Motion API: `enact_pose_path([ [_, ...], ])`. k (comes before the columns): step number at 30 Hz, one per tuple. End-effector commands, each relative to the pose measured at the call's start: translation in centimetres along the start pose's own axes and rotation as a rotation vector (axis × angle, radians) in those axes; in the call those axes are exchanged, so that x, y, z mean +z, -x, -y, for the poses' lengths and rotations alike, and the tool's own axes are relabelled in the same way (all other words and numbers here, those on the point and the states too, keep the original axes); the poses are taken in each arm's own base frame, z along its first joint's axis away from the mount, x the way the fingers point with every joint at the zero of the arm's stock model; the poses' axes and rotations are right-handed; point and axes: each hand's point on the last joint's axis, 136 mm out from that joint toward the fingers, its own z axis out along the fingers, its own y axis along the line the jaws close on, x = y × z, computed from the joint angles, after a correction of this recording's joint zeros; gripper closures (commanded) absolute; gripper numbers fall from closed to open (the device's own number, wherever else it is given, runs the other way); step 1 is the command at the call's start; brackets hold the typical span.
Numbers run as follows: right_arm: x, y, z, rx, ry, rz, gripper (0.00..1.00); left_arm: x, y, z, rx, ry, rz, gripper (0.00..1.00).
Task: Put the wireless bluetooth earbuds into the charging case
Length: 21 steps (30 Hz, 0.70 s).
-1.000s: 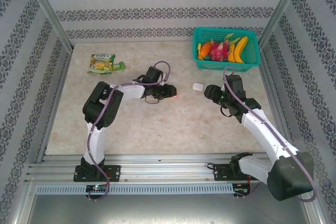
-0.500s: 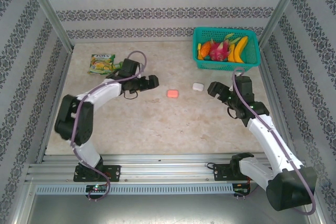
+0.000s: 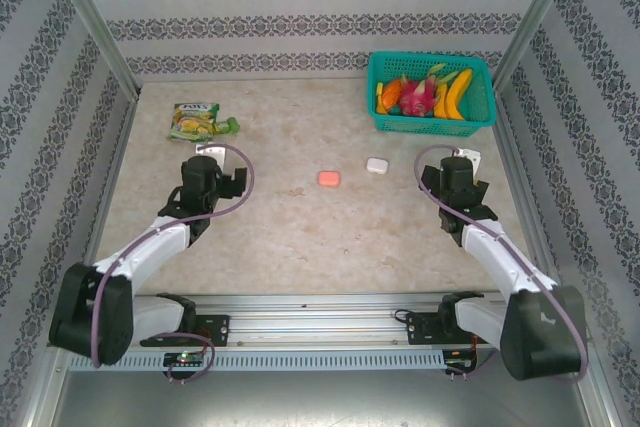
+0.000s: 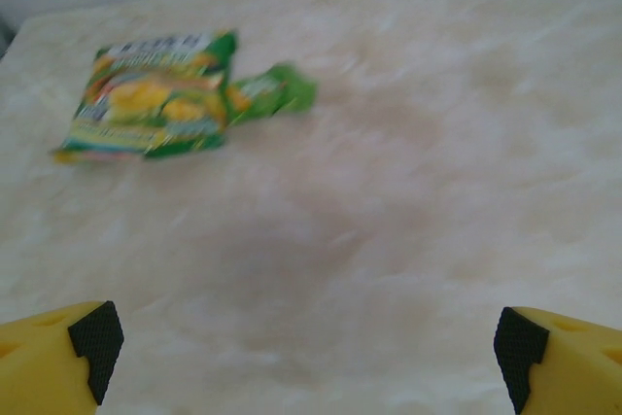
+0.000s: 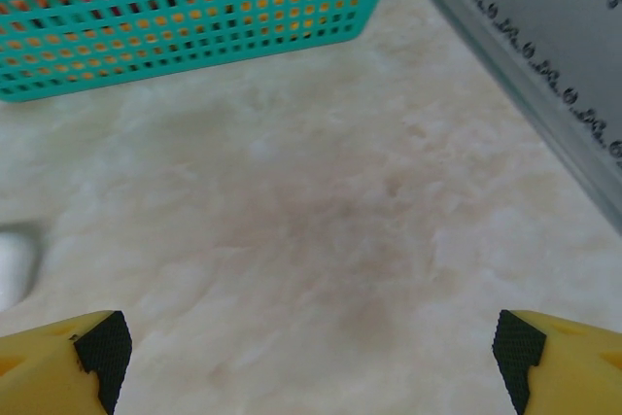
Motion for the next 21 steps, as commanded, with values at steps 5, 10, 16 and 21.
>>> enact_pose_path([
  [5,3.0,0.8,-0.3,-0.066,0.014,0.171,0.02,2.5,-0.9,-1.2,0.031,0.064,0.183,0.00],
  [10,2.8,2.2,-2.5,-0.109,0.145,0.281,0.02,3.8,-1.7,-2.0,-0.028,0.004,0.157,0.00],
  [16,3.1,0.2,-4.3,-0.126,0.263,0.416,0.02,4.9,-3.1,-2.3,-0.083,-0.057,0.148,0.00],
  [21,5.0,0.8,-5.4,-0.139,0.307,0.289,0.02,5.5,-3.1,-2.9,-0.135,-0.093,0.127,0.00],
])
